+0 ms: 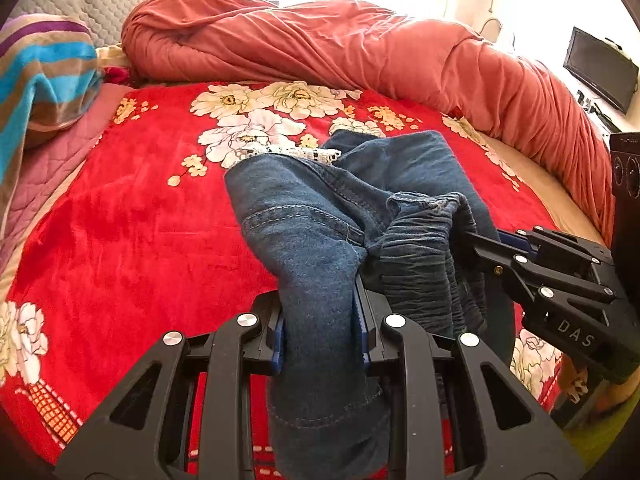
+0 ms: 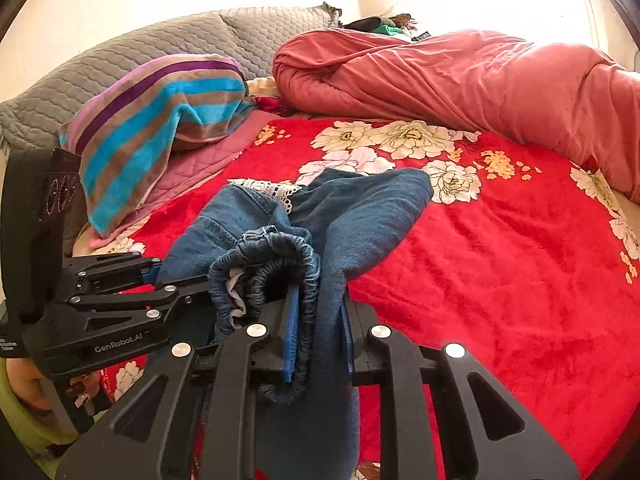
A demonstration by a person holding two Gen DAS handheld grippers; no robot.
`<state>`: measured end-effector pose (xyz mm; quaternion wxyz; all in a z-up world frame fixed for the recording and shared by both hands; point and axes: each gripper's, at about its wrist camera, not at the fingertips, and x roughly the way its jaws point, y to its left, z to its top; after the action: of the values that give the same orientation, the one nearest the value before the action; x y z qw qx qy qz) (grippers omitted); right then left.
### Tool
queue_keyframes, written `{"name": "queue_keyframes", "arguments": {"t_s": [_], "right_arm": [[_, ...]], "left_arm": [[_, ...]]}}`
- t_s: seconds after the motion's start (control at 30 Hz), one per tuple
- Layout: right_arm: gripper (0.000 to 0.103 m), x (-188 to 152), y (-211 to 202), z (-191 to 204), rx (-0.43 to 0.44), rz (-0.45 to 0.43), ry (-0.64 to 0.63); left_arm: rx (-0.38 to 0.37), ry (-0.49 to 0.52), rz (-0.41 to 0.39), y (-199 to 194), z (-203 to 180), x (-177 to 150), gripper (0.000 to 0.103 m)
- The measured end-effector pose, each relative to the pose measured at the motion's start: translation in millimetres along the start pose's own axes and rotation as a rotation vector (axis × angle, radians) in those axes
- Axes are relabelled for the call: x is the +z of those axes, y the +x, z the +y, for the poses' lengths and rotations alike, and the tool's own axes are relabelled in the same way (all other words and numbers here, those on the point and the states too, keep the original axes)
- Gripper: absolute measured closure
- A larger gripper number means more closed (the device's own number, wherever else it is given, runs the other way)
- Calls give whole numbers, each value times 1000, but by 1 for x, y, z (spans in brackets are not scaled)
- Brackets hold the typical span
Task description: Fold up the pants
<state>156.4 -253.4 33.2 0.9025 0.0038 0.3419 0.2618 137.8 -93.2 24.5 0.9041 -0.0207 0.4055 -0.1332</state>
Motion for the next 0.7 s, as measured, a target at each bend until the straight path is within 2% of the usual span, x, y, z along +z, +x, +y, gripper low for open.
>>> {"name": "queue_keyframes", "arguments": {"t_s": [0.5,0.7], "right_arm": [[87,-3,21,-10,-78,41,-4],[85,-10,29,-15,-115,67,10]], "left_arm": [[4,-22,29,26,9,-4,84],[9,-28,37,31,13,-6,81]]}}
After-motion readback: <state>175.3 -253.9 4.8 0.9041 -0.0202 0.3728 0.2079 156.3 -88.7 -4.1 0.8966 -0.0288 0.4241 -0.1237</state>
